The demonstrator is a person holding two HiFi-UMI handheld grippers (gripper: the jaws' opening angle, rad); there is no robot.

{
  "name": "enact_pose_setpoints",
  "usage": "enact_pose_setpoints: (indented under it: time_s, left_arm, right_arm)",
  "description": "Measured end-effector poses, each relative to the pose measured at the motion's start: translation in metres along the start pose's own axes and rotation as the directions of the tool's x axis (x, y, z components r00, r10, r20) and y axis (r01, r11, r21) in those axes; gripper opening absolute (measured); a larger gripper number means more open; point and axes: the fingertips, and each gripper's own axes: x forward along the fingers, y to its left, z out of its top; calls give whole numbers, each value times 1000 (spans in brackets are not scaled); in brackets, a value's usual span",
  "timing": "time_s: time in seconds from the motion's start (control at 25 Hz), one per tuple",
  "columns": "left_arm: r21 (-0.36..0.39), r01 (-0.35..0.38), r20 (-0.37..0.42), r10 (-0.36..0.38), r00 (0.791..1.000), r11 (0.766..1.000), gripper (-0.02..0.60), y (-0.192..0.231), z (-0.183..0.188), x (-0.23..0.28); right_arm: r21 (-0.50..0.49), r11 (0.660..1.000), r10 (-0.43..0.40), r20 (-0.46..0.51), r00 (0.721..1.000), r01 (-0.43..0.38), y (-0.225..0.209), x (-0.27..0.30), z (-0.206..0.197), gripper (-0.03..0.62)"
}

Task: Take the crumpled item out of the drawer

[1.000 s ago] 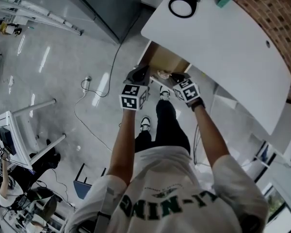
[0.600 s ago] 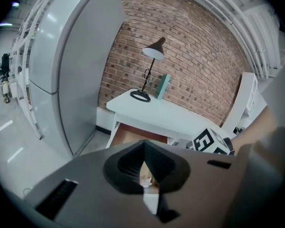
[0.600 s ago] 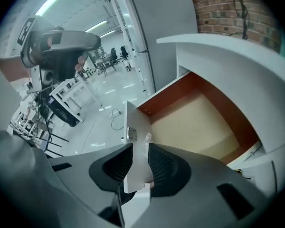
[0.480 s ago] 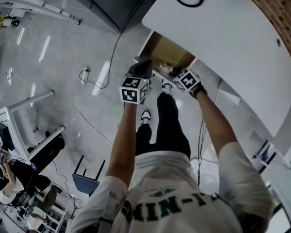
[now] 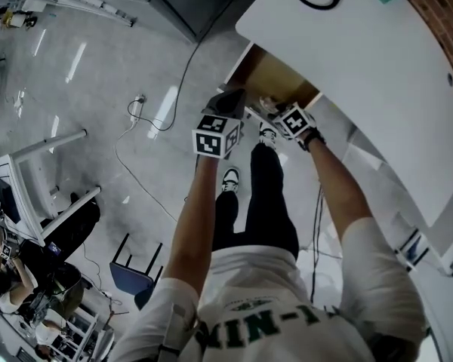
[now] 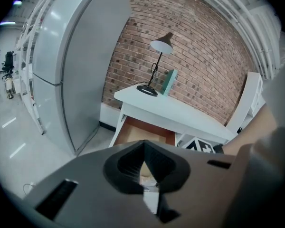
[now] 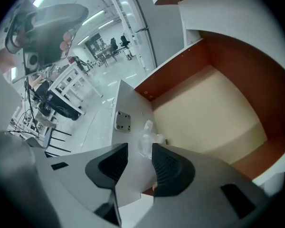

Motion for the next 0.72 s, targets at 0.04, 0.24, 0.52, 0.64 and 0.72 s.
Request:
enact_pose_setpoints:
  time_s: [0.04,0.24,0.52,0.64,0.72]
  left_arm:
    - [-2,-2,-1,2,1000,1000,-6,2,-1,1]
    - [-32,-17,5,17,1000,999,-6,5,1,3]
    - [-47,-12,-3,12,1000,999,-6,1,-2,-5]
    - [-56,-11,7,11,1000,998,-6,1,0,-11]
    - [-62,-10,7,10,1000,998,-6,1,-1,-15]
  right_arm:
    - [3,1000,-3,-7,1000,3,-2,4,-1,153]
    - [-6,1000,-11,-19,1000,11,-8,15,-4,116]
    - [45,998,-40,-3,999,40,-8,12,-6,17]
    - [86,995,-55,25,998,53,-10,5,1,12]
    - [115,992,-47,51,998,41,-5,-2,7,11]
